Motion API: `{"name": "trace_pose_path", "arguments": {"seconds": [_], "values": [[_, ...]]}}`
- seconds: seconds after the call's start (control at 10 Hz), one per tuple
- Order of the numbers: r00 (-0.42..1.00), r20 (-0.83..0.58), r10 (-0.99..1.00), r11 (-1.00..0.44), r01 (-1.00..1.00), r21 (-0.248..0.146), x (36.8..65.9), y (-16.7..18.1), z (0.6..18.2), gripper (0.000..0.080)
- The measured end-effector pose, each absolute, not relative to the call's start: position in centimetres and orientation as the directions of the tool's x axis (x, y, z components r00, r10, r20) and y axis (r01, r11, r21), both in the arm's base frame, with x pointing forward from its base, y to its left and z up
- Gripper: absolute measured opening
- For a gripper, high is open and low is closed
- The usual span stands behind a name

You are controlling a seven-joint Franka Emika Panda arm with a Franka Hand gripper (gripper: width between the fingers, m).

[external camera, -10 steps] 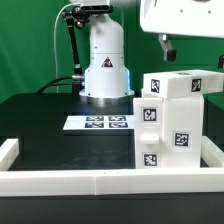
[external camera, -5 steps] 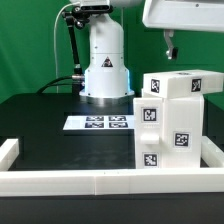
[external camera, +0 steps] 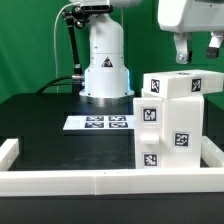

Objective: Assemble cabinet

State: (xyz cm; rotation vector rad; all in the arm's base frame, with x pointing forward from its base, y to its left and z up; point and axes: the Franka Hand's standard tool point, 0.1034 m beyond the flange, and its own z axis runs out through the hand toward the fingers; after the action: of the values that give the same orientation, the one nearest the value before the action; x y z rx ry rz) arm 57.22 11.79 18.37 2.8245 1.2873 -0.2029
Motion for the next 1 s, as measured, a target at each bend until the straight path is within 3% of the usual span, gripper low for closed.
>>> {"name": "trace_pose_path", "arguments": {"seconds": [0.3,0.4,0.6,1.0], "values": [[0.298,-0.110,0.948,-0.306,0.950,-0.063,57.5,11.2,18.2,0.0797],[0.016,-0.091,0.996,-0.025,0.995,-0.102,57.6,10.8,18.1,0.0797],[-0.316,-0.050,0.947,0.307,0.942,-0.137,57.9,10.1,18.2,0.0797],[-0.627,-0.014,0.779,0.617,0.771,-0.157,58.3,8.4,18.0,0.0797]]}}
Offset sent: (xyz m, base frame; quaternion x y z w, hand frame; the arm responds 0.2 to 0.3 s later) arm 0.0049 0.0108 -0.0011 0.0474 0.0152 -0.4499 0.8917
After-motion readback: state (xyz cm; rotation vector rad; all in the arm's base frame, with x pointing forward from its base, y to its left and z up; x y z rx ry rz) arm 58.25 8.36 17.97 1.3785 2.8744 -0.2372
